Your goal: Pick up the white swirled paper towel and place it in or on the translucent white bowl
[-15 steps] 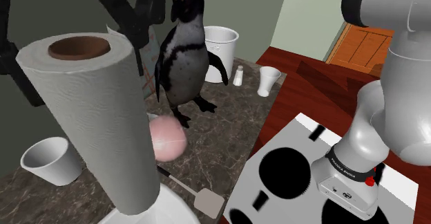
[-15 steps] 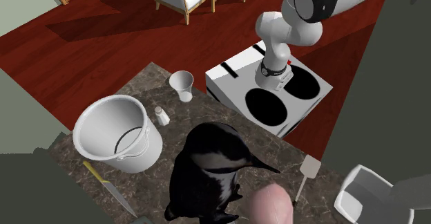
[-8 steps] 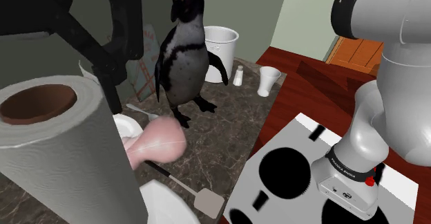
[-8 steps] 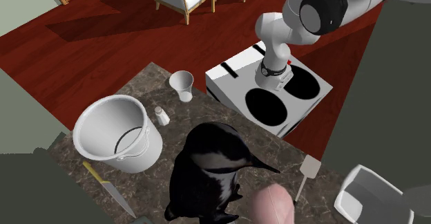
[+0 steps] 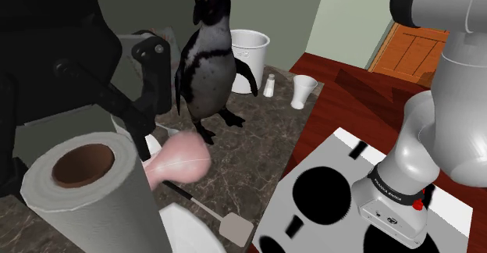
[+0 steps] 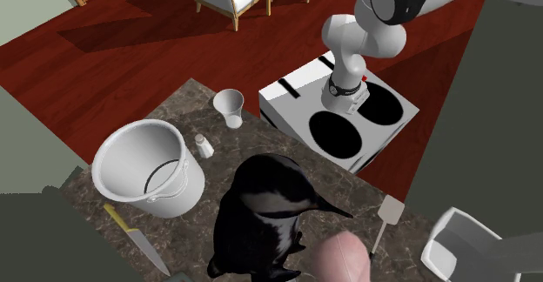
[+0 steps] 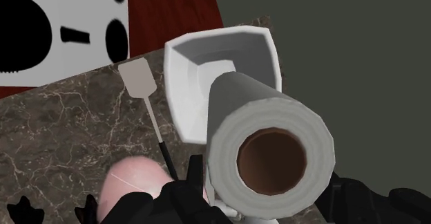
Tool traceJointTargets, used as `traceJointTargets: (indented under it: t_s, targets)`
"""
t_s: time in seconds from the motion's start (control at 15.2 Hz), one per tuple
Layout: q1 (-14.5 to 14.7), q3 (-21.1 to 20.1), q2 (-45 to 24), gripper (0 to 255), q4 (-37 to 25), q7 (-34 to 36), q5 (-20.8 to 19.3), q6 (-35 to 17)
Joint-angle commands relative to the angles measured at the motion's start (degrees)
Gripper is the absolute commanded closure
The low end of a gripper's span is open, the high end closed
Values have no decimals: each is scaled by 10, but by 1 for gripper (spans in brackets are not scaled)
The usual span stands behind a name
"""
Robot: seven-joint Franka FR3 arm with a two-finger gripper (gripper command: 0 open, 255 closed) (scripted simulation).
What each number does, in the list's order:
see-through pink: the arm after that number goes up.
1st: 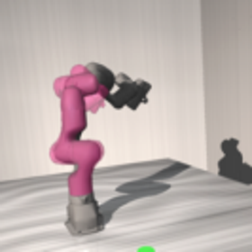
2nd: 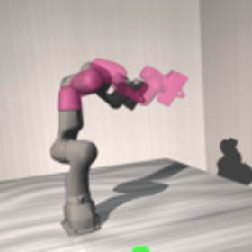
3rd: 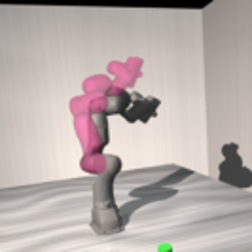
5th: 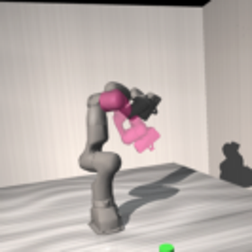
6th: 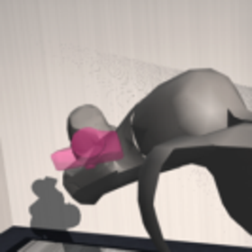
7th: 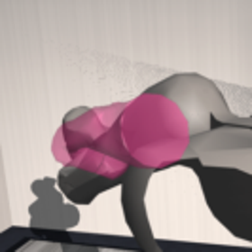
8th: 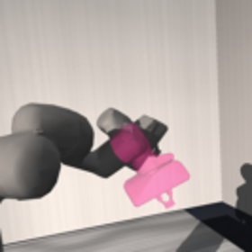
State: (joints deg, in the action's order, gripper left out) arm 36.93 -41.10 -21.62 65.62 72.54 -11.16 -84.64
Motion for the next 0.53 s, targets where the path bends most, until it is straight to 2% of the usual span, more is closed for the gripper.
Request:
traceJointTargets:
  t_s: [0.0, 0.46]
  targets:
    - [-8, -1, 8, 255, 28, -1, 6, -20]
    - [-31, -1, 31, 255, 113, -7, 20, -86]
